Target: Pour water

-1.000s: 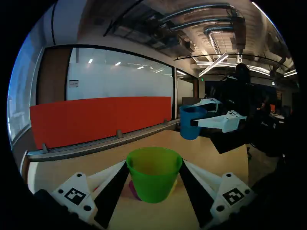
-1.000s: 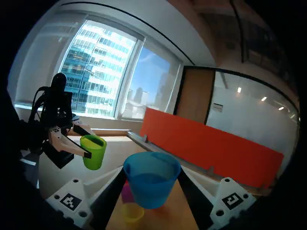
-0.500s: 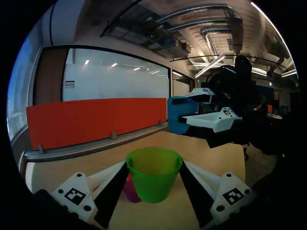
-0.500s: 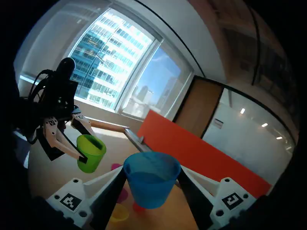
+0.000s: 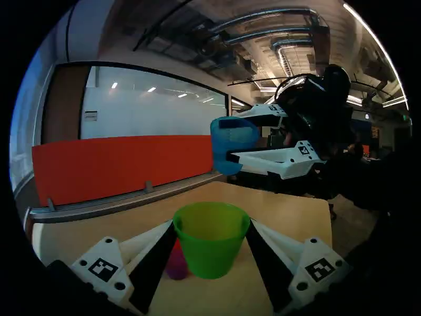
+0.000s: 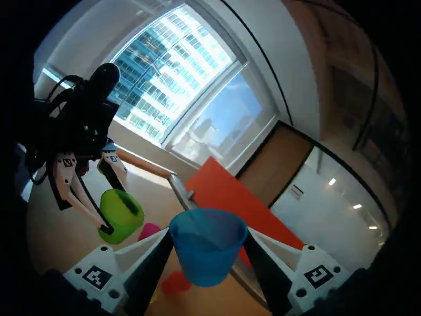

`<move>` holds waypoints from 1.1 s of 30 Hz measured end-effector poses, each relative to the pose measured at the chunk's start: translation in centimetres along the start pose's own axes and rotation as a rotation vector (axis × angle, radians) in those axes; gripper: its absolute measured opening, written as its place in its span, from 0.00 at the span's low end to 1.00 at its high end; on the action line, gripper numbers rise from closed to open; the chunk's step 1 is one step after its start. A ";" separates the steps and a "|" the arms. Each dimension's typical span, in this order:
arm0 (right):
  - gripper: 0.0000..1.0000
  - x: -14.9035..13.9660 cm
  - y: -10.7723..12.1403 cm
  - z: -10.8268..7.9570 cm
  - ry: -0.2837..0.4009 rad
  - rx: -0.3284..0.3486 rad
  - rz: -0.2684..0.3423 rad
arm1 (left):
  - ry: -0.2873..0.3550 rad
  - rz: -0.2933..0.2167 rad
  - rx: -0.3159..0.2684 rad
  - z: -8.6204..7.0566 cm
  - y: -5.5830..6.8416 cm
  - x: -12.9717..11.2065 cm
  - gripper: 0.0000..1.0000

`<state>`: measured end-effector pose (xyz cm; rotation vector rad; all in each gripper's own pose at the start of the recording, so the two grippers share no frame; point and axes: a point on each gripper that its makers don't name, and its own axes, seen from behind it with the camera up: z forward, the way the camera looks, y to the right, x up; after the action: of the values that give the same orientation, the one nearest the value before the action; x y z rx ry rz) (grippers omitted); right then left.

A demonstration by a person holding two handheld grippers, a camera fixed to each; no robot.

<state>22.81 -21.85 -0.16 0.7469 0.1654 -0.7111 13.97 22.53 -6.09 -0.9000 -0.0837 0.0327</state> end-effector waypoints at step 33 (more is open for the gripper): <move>0.91 4.1 1.8 3.1 0.038 -0.004 -0.346 | 0.022 0.007 -0.061 0.7 2.1 0.3 0.87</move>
<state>26.73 -25.14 1.60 0.7363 0.3356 -1.0252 14.24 24.43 -7.29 -0.9614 -0.0616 0.0269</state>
